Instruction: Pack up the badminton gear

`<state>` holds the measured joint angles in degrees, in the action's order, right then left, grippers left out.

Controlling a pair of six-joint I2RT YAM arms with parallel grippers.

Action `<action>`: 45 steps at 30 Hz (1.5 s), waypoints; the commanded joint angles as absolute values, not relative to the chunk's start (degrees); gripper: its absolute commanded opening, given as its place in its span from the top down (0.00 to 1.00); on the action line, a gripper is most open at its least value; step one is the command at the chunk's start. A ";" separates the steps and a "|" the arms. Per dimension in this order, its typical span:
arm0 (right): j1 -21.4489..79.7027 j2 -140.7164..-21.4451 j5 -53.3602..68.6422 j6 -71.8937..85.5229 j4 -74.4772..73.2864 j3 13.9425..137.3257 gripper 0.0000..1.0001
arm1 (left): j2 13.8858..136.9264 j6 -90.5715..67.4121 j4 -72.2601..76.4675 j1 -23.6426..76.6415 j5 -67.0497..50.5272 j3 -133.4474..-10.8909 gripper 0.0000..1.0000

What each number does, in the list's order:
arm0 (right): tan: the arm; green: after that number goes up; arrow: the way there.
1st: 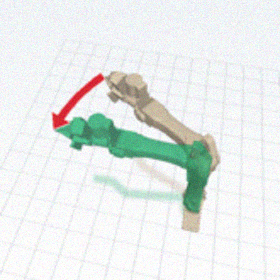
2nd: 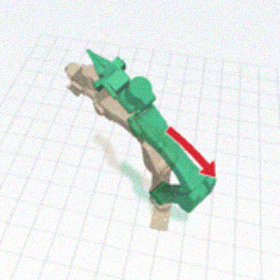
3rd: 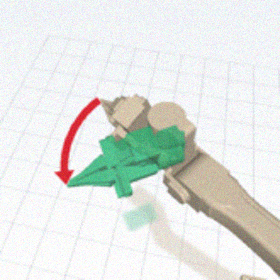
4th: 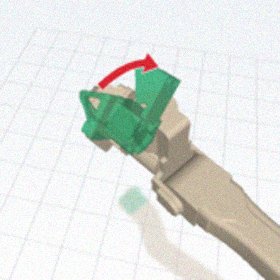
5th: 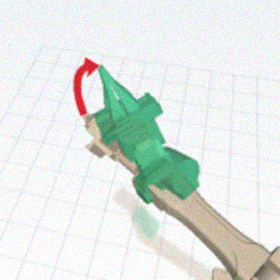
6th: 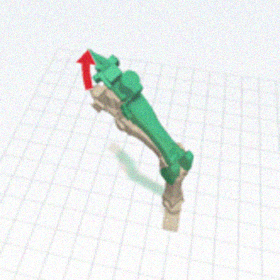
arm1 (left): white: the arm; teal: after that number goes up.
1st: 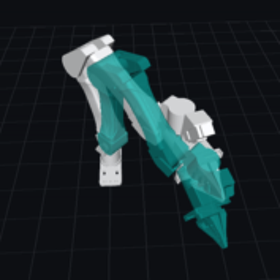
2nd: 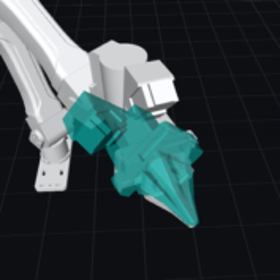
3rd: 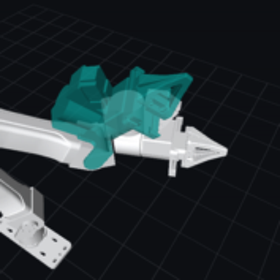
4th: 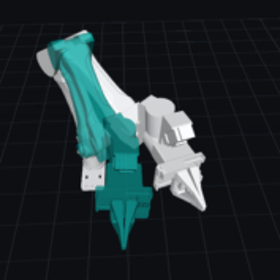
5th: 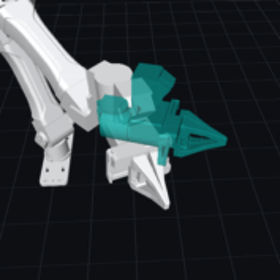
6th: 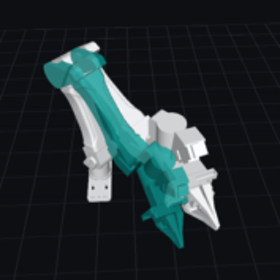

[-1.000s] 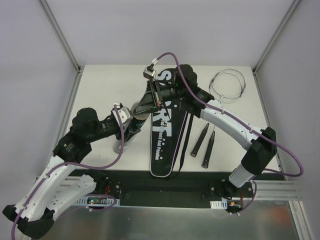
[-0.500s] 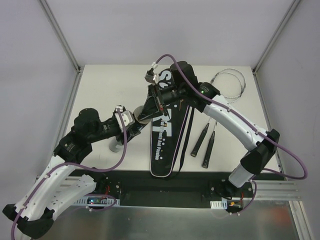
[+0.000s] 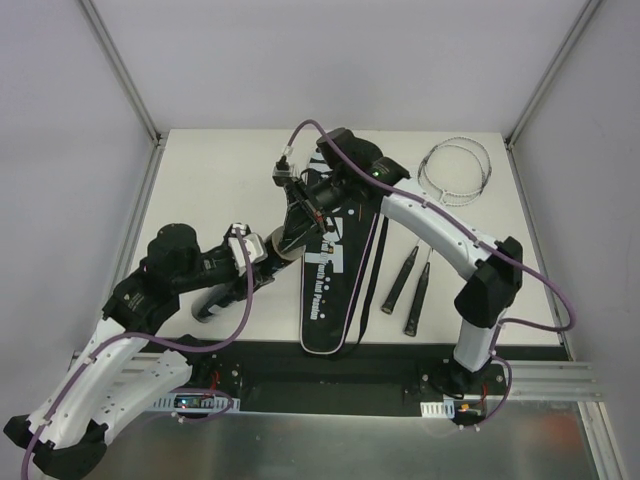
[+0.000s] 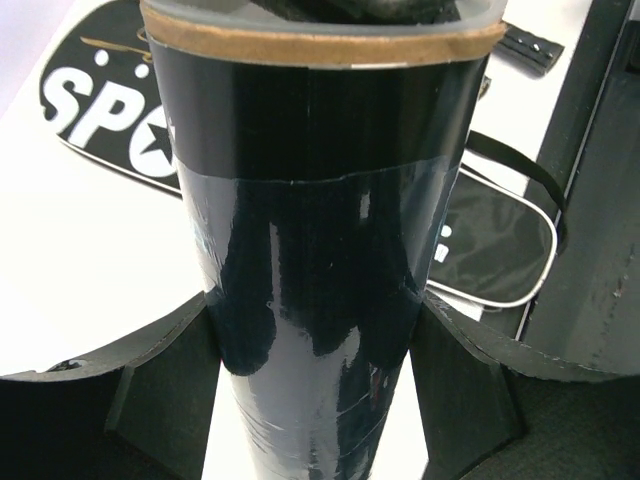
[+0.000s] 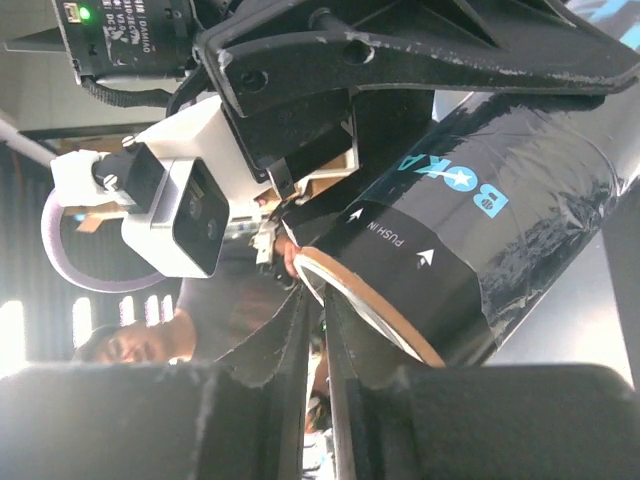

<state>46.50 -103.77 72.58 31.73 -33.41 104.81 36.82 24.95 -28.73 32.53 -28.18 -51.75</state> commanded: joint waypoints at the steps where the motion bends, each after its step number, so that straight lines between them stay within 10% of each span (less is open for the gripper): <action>1: 51.94 -113.46 66.44 28.74 -39.82 101.95 0.85 | 35.51 23.82 -4.93 33.49 -39.02 -54.14 1.00; 10: 56.07 -119.27 67.94 28.12 -38.41 106.08 0.86 | 36.39 22.59 -0.18 33.57 -38.59 -53.88 1.00; 33: 56.07 -115.23 63.55 70.22 21.34 92.99 0.86 | 44.47 8.17 32.69 33.57 -21.80 -56.34 1.00; 45: 53.70 -105.21 49.75 61.53 17.06 85.95 0.86 | 44.91 5.10 35.59 33.57 -16.09 -57.39 1.00</action>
<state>45.28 -102.96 62.17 69.36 23.81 86.94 40.88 12.73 -26.15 32.16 -11.11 -53.04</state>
